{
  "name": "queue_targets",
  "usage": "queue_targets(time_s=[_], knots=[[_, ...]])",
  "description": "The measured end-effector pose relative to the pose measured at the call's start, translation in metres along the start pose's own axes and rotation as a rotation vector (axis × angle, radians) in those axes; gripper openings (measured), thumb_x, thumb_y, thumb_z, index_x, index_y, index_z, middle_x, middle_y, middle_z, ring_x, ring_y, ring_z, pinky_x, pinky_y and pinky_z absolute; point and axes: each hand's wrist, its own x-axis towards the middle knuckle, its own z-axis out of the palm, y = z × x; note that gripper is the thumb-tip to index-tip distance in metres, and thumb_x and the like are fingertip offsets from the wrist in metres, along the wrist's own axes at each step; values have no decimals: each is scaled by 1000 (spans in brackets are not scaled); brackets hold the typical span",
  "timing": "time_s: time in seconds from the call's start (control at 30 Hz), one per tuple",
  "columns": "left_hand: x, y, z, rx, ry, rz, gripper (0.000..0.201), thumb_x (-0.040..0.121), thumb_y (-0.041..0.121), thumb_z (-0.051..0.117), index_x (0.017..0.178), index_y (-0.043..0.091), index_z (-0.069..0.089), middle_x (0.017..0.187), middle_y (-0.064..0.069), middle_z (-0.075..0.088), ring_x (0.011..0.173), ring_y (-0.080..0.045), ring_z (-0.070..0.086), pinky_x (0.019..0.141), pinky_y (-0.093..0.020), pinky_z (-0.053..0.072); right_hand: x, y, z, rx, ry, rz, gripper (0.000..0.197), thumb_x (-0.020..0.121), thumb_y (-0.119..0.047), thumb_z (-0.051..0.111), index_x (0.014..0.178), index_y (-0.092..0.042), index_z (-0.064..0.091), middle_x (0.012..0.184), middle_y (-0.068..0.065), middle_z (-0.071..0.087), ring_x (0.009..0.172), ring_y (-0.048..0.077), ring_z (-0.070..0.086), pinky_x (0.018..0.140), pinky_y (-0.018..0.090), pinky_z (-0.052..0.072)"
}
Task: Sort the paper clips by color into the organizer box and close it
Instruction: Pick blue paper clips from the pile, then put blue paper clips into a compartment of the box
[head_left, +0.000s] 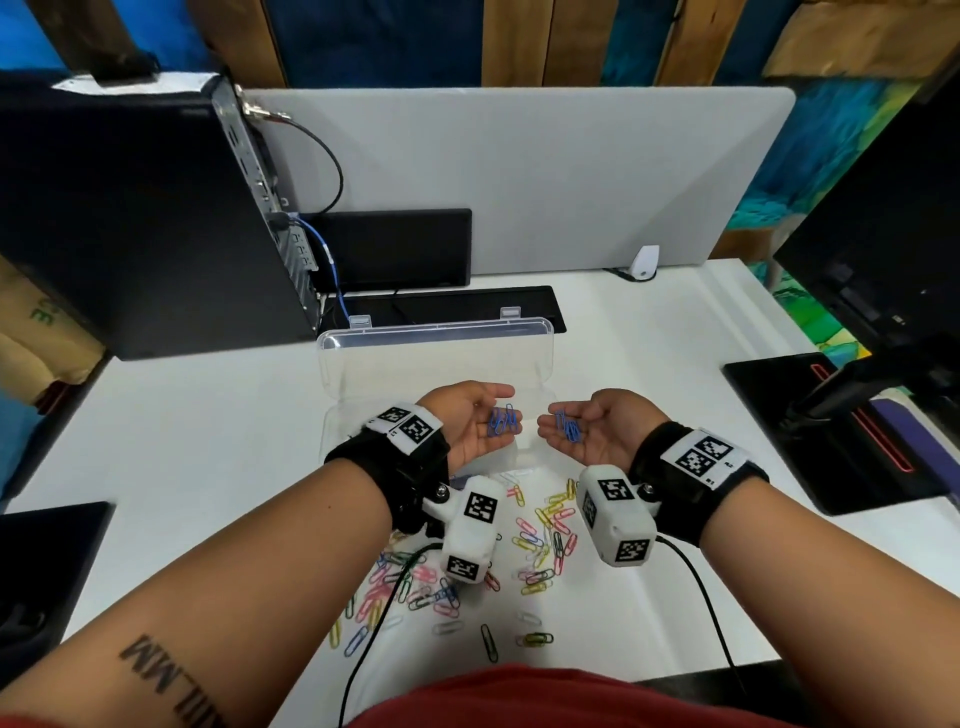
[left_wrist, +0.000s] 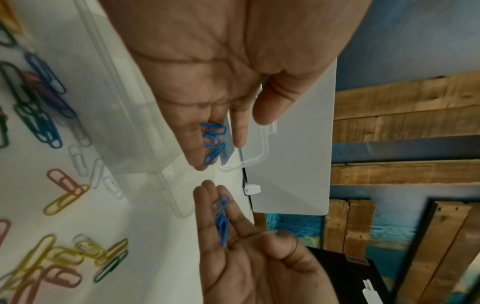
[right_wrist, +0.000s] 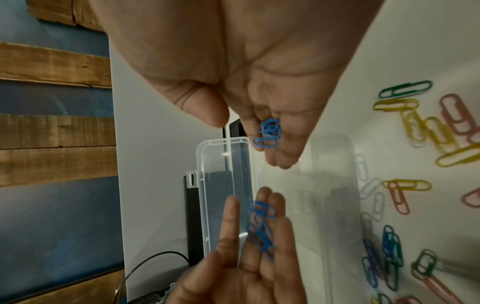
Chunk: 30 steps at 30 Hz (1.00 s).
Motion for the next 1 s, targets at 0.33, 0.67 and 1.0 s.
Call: queue_targets(time_s=[0.33,0.67,1.0], knots=[[32,2,33,206,131,-21,40,85,-12,26,103,9,56,78,-9,48,70,-16,49,77,-27,46,10,-20,2,-119,41,-1,23,86,0,26,85,1,49,84,17,51,73,27,53,67,32,49],[43,-3,37,352,174,-9,46,92,-13,27,124,2,56,80,-4,50,66,-11,46,66,-19,44,7,-12,-6,-224,-16,-50,48,88,10,20,126,5,50,131,21,51,129,32,46,98,32,41],[14,-30,12,1373,-52,206,25,87,12,51,106,18,67,88,6,63,78,-12,60,61,-11,44,13,16,-59,-910,214,-188,13,87,-6,52,79,-13,59,77,3,58,68,17,53,53,23,41]])
